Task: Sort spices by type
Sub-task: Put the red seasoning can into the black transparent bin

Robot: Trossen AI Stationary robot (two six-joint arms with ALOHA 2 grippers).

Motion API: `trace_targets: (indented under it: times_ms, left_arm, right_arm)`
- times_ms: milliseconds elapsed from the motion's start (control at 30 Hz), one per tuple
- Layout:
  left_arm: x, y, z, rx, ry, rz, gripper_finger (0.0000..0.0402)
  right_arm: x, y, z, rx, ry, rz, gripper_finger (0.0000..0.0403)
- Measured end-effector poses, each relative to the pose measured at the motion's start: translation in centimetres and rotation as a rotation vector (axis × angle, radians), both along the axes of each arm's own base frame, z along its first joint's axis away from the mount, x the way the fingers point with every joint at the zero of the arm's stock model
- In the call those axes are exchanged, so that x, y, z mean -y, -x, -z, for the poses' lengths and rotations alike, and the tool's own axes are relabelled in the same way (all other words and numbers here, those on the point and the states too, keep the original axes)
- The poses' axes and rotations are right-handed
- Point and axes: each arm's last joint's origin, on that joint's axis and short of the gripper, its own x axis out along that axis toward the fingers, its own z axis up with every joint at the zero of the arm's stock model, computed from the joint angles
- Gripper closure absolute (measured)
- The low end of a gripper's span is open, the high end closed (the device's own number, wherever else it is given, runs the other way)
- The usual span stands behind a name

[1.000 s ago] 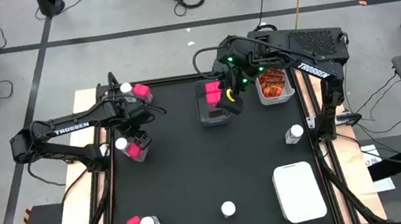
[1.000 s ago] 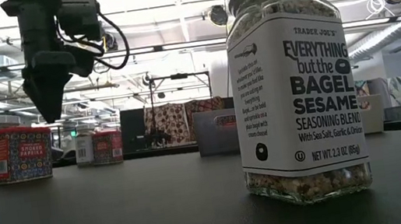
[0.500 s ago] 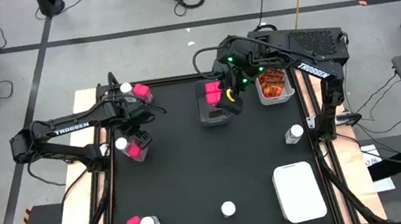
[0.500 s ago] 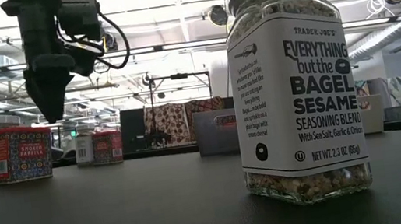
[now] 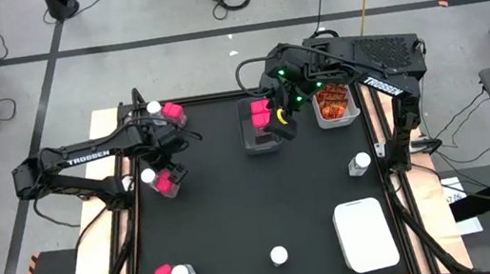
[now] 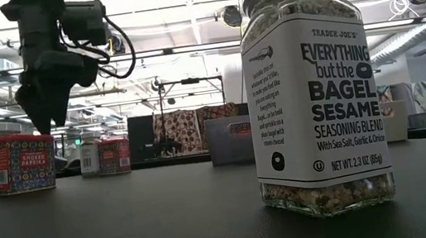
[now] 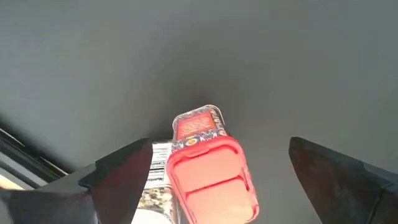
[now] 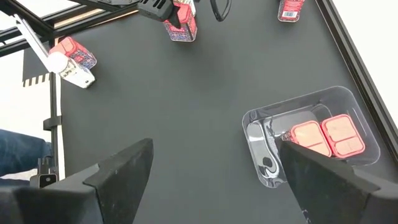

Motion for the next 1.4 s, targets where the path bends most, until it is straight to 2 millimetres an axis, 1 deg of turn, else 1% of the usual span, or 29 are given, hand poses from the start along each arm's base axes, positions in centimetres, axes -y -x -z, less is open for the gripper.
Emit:
trace_targets:
  times_ms: [200, 500, 767, 933, 1100, 1400]
  left_arm:
    - [0.2, -0.2, 0.3, -0.029, -0.018, 0.012, 0.0025]
    - [-0.2, -1.4, 2.5, -0.163, 0.043, 0.034, 0.0025]
    - [0.7, -2.2, 3.5, -0.212, 0.089, 0.103, 0.0025]
    - [1.1, -2.1, 3.8, -0.267, 0.106, 0.1, 0.0029]
    - [1.1, -2.0, 3.8, -0.275, 0.109, 0.093, 0.0064]
    - [1.1, -2.1, 3.8, -0.269, 0.107, 0.097, 0.0165]
  right_arm:
    - [0.0, 0.0, 0.0, 0.0, 0.0, 0.0, 0.0057]
    - [0.0, 0.0, 0.0, -0.001, -0.011, 0.012, 0.0057]
    - [0.0, 0.0, 0.0, -0.004, -0.012, 0.014, 0.0057]
    - [0.0, 0.0, 0.0, -0.004, -0.007, 0.007, 0.0057]
    - [0.0, 0.0, 0.0, -0.003, -0.006, 0.006, 0.0057]
    - [0.0, 0.0, 0.0, -0.003, -0.004, 0.003, 0.0057]
